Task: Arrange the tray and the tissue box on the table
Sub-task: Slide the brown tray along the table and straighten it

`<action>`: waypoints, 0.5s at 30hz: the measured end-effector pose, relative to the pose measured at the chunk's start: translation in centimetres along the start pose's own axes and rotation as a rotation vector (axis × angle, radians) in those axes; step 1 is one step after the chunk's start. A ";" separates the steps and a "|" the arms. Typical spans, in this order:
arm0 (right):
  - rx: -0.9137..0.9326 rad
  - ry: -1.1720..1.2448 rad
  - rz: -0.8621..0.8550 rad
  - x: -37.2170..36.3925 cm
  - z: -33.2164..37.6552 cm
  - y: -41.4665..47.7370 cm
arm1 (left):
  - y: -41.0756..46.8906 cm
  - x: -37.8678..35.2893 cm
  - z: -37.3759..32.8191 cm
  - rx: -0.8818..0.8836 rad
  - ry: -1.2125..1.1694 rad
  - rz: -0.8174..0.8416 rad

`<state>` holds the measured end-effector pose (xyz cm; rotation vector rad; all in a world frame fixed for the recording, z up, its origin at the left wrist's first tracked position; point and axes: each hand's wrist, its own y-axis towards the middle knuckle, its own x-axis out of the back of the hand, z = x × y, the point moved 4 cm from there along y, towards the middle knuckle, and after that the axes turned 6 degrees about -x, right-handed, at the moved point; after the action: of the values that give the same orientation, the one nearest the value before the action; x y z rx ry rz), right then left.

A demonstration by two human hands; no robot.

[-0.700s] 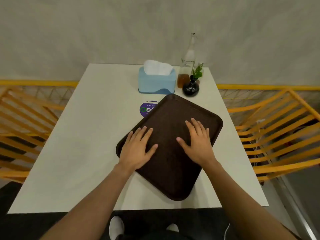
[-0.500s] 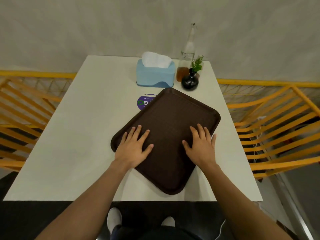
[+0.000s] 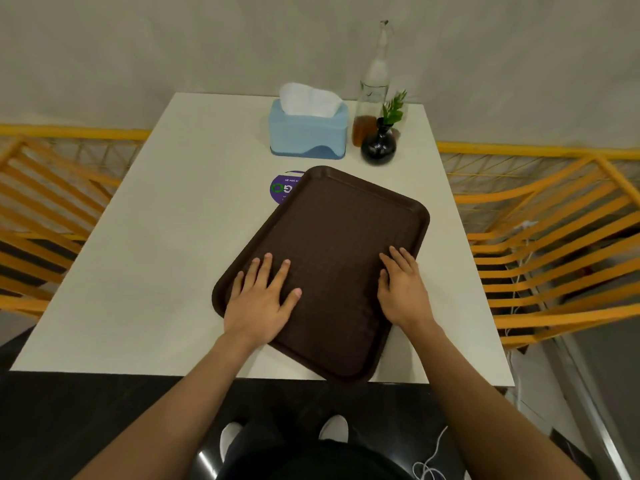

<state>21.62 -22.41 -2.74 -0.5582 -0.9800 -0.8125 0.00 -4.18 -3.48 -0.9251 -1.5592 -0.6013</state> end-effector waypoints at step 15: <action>-0.166 0.130 -0.330 2.2 1.4 -1.6 | -1.5 4.9 3.2 -0.074 0.030 -0.221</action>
<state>20.28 -23.06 -0.03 -0.4846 -0.9013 -1.2183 -3.14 -1.26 0.82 -0.8000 -1.6332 -0.8306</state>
